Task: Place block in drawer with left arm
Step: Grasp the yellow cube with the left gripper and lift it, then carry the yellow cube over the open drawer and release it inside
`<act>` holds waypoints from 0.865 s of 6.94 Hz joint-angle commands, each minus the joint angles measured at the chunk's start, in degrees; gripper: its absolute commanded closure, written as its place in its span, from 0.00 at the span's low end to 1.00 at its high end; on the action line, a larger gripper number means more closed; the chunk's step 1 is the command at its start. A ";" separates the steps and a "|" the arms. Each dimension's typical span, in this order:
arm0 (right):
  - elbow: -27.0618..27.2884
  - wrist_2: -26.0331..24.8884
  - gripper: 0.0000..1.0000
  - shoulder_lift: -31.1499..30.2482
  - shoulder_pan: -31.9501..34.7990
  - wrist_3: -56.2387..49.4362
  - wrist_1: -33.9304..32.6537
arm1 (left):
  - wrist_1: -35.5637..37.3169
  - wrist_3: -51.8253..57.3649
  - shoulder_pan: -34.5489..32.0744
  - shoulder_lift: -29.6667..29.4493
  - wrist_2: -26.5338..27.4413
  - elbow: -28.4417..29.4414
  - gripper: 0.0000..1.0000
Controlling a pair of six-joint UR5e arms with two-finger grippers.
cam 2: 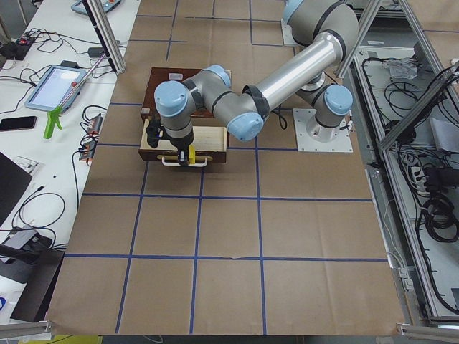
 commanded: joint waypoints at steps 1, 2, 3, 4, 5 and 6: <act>-0.08 0.00 0.00 -0.01 0.00 0.08 0.00 | 0.31 -7.55 -5.63 3.32 0.05 -2.37 0.66; 0.00 0.00 0.00 0.07 0.00 -0.01 0.00 | 0.31 -9.76 -8.10 4.55 0.14 -3.77 0.66; 0.00 0.00 0.00 0.07 0.00 -0.01 0.00 | 0.40 -12.57 -9.34 5.25 0.05 -5.78 0.66; 0.00 0.00 0.00 -0.01 0.00 -0.01 0.00 | 2.05 -12.59 -9.53 5.00 0.05 -7.72 0.66; 0.00 0.00 0.00 -0.01 0.00 -0.01 0.00 | 5.29 -12.25 -9.53 4.21 0.22 -8.95 0.66; 0.00 0.00 0.00 0.07 0.00 0.08 0.00 | 6.28 -12.16 -9.44 4.12 0.22 -10.45 0.66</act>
